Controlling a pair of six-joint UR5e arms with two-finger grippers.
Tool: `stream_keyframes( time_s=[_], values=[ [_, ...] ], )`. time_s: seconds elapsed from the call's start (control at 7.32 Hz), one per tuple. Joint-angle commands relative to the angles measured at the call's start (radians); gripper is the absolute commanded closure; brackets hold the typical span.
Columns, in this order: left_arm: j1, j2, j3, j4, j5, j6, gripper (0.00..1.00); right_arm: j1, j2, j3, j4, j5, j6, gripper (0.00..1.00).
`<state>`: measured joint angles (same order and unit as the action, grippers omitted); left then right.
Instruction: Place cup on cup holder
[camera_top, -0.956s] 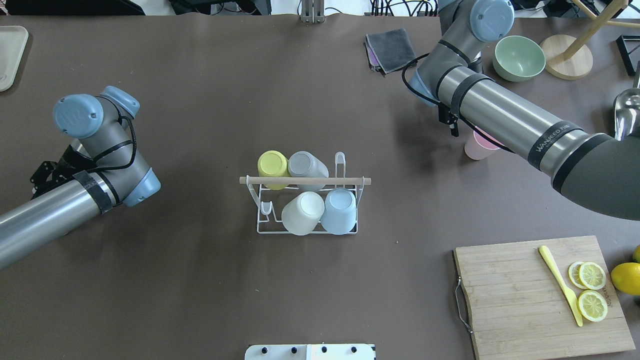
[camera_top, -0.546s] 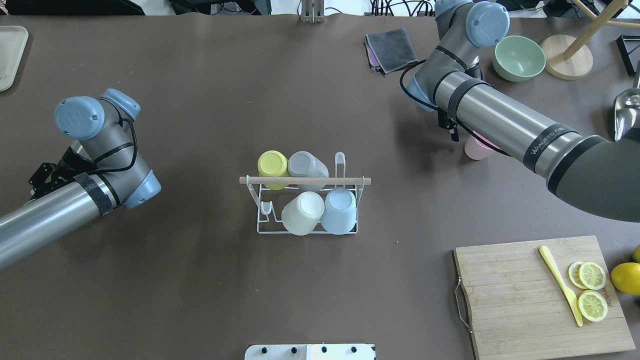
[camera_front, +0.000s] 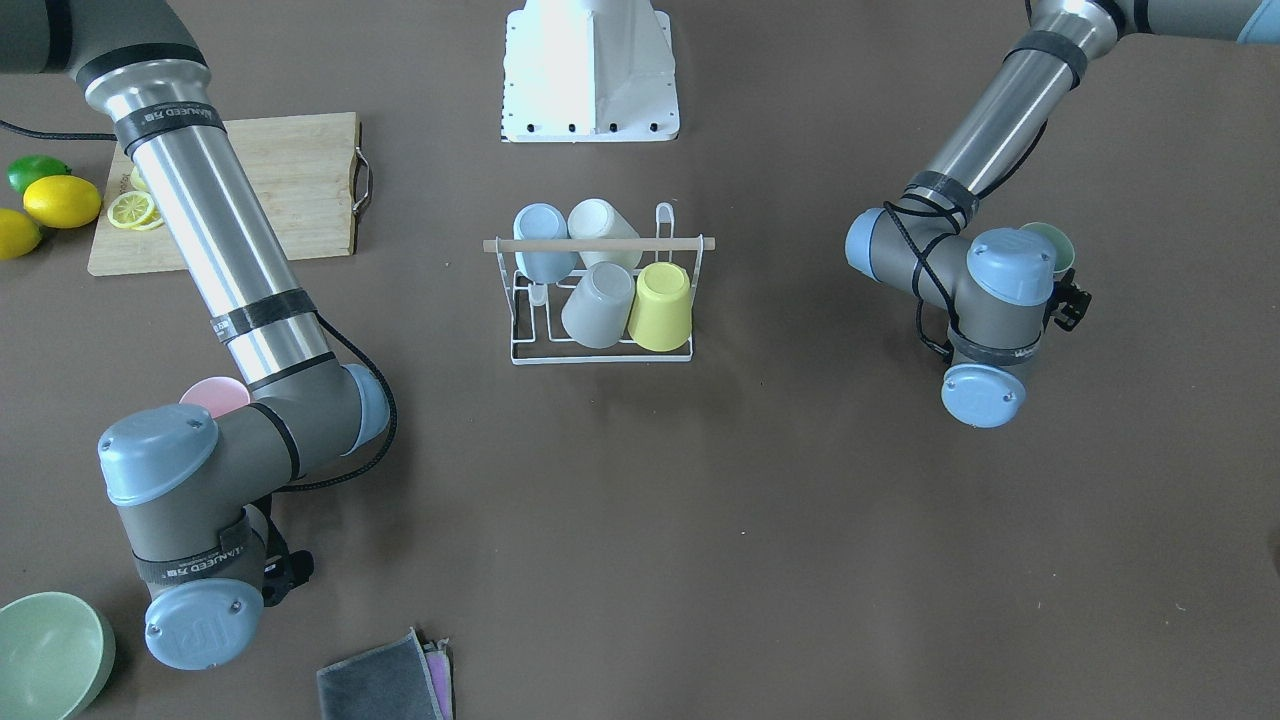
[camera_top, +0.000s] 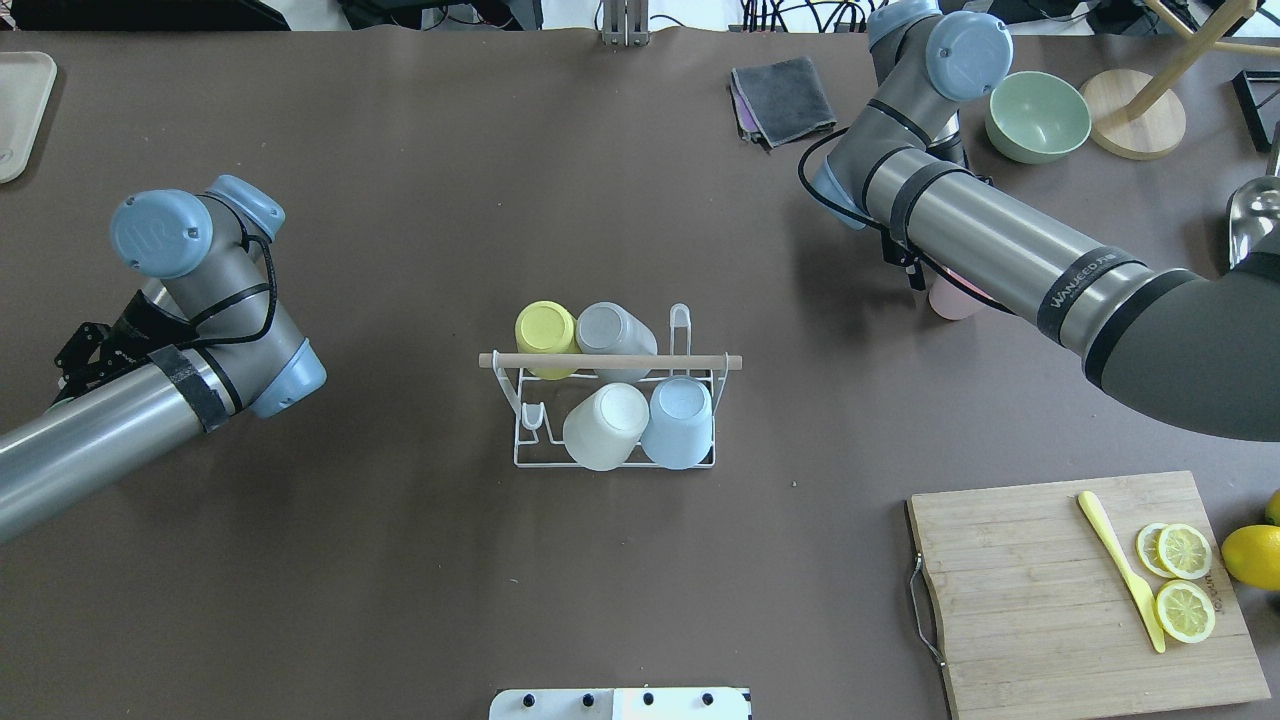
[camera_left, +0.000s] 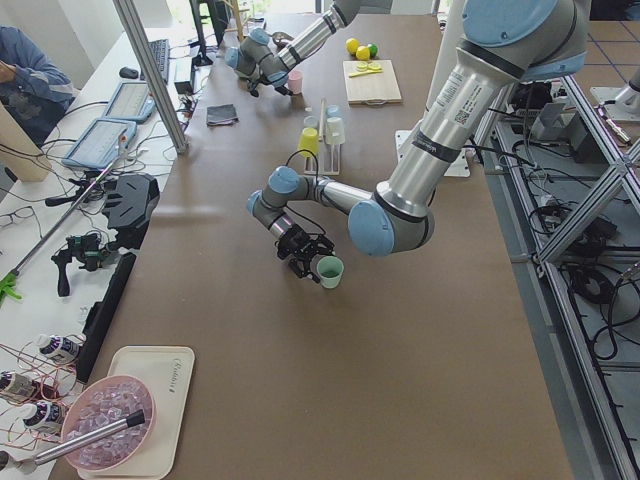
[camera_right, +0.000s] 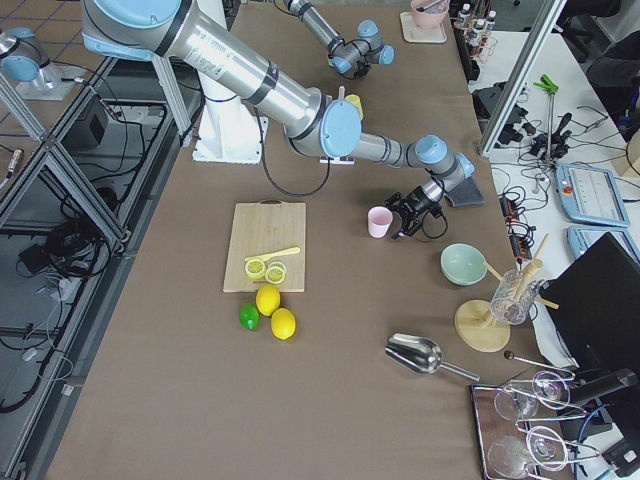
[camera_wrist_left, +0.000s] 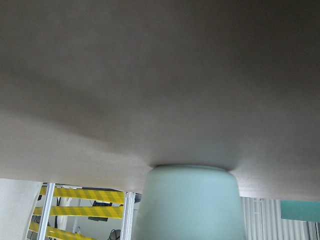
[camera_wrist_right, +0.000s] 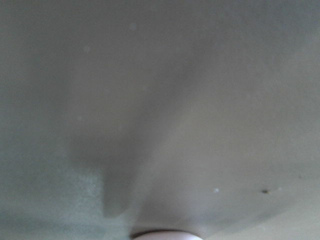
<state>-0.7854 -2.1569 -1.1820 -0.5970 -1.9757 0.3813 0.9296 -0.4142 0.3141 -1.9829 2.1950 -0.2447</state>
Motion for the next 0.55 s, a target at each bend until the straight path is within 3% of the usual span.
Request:
stream_keyframes(
  time_s=[0.0,0.27,0.41],
  values=[
    [0.006,0.021,-0.025,0.002,0.001,-0.001,0.11,-0.002,0.018,-0.041,-0.001,-0.003,-0.011,0.00],
    [0.008,0.023,-0.025,0.000,0.006,-0.001,0.12,-0.005,0.026,-0.065,-0.001,-0.003,-0.025,0.00],
    [0.009,0.023,-0.025,0.000,0.008,-0.001,0.22,-0.005,0.028,-0.069,-0.002,-0.003,-0.030,0.00]
  ],
)
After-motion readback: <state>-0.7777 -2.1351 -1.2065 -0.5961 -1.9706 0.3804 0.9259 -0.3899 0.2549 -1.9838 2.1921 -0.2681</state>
